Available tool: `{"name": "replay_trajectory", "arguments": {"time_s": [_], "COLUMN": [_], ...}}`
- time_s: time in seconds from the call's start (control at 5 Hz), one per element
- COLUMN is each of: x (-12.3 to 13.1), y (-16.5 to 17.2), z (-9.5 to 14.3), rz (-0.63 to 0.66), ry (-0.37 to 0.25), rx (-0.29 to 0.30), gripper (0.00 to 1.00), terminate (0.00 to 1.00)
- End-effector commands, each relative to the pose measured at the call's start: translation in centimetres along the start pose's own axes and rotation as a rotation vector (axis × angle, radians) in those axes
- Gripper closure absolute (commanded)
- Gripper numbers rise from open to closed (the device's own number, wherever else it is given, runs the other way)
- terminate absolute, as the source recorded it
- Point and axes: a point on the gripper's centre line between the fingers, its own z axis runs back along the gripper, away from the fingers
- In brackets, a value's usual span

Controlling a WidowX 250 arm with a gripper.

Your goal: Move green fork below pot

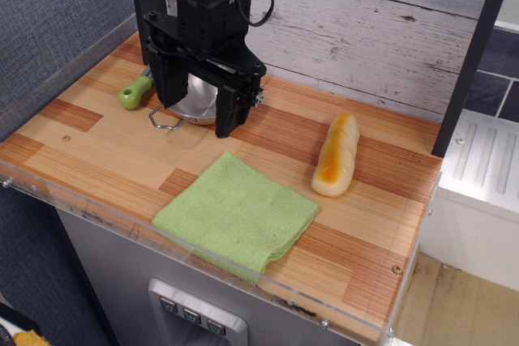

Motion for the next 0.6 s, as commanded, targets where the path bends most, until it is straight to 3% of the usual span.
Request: {"name": "replay_trajectory", "arguments": {"time_s": [0.0, 0.4], "x": [0.0, 1.6], "y": [0.0, 7.1], "z": [0.0, -0.7], "rz": [0.000, 0.090], "ry": [0.000, 0.008], "rx": [0.000, 0.036], "gripper": [0.00, 0.00], "terminate": [0.00, 0.00]}}
